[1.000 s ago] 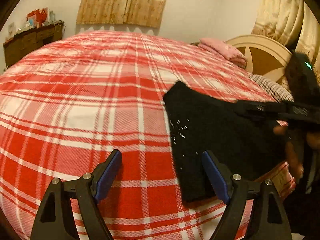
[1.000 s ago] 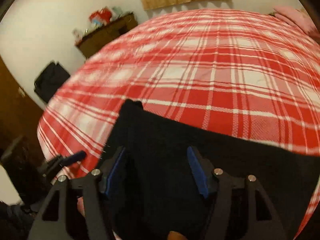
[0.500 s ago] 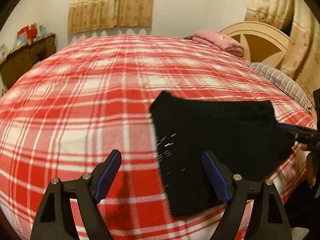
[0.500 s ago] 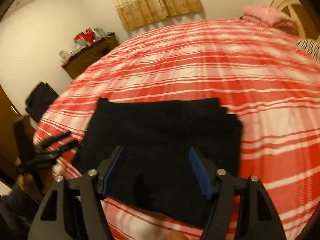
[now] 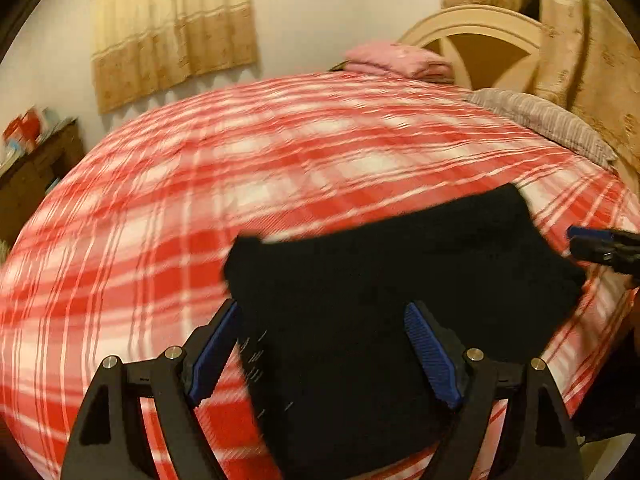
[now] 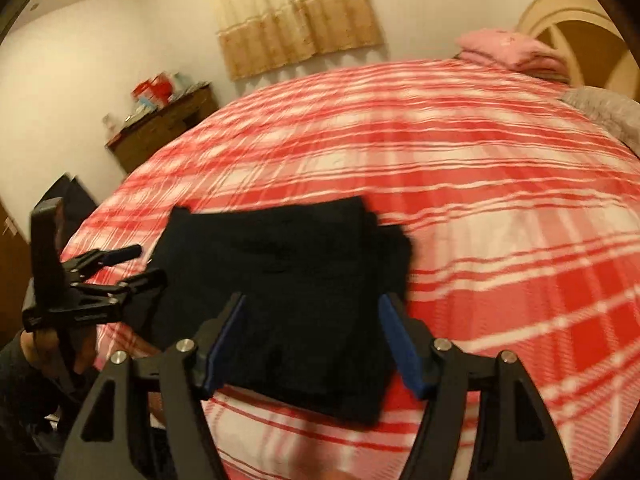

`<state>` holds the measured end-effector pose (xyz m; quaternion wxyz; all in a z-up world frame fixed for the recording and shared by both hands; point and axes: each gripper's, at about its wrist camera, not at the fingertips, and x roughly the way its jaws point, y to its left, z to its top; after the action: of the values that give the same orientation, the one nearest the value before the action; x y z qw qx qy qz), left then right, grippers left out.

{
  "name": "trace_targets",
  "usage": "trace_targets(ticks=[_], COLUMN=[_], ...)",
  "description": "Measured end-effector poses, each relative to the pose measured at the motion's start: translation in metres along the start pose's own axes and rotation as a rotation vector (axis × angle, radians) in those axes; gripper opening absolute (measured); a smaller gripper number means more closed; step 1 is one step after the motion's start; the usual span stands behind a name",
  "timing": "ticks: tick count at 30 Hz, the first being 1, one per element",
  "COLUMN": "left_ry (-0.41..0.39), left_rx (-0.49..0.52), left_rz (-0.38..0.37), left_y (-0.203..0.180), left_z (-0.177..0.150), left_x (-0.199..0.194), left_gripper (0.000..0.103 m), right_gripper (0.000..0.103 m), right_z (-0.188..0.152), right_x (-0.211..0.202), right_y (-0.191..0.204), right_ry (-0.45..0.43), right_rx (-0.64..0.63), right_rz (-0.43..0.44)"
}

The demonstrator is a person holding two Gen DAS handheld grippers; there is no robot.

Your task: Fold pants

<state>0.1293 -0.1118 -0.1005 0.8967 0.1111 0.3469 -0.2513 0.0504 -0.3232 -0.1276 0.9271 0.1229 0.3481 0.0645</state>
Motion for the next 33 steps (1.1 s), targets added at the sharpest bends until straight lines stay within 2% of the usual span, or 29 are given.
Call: trace_targets(ticks=[1, 2, 4, 7, 11, 15, 20, 23, 33], left_ry=[0.001, -0.001, -0.015, -0.008, 0.049, 0.1, 0.146, 0.166, 0.181], left_rx=[0.01, 0.013, 0.015, 0.061, 0.12, 0.132, 0.126, 0.116, 0.111], left_rz=[-0.026, -0.06, -0.122, -0.159, -0.179, -0.194, -0.195, -0.204, -0.221], left_y=[-0.006, -0.012, -0.023, -0.048, -0.086, -0.105, -0.11, -0.109, -0.113], left_z=[0.006, 0.014, 0.025, 0.041, 0.053, 0.059, 0.064, 0.066, 0.066], left_x=[0.002, 0.004, 0.009, 0.026, 0.054, 0.073, 0.084, 0.086, 0.089], left_gripper=[0.084, 0.084, 0.084, 0.084, 0.084, 0.084, 0.084, 0.084, 0.084], right_gripper=[0.052, 0.047, 0.045, 0.045, 0.039, 0.033, 0.029, 0.023, 0.014], right_z=[-0.001, -0.002, -0.006, -0.011, -0.017, -0.02, -0.025, -0.025, -0.025], right_x=[-0.003, -0.004, -0.006, -0.01, -0.011, -0.006, 0.0, 0.001, -0.004], right_y=[-0.007, -0.011, -0.021, -0.024, -0.02, -0.014, -0.015, -0.014, 0.002], right_ry=[-0.002, 0.004, 0.022, 0.027, 0.035, 0.038, 0.061, 0.062, 0.098], right_rx=[0.025, 0.044, 0.09, 0.111, 0.109, 0.09, 0.083, 0.076, -0.034], right_rz=[-0.007, -0.012, 0.0, 0.029, 0.061, 0.082, 0.071, 0.066, -0.013])
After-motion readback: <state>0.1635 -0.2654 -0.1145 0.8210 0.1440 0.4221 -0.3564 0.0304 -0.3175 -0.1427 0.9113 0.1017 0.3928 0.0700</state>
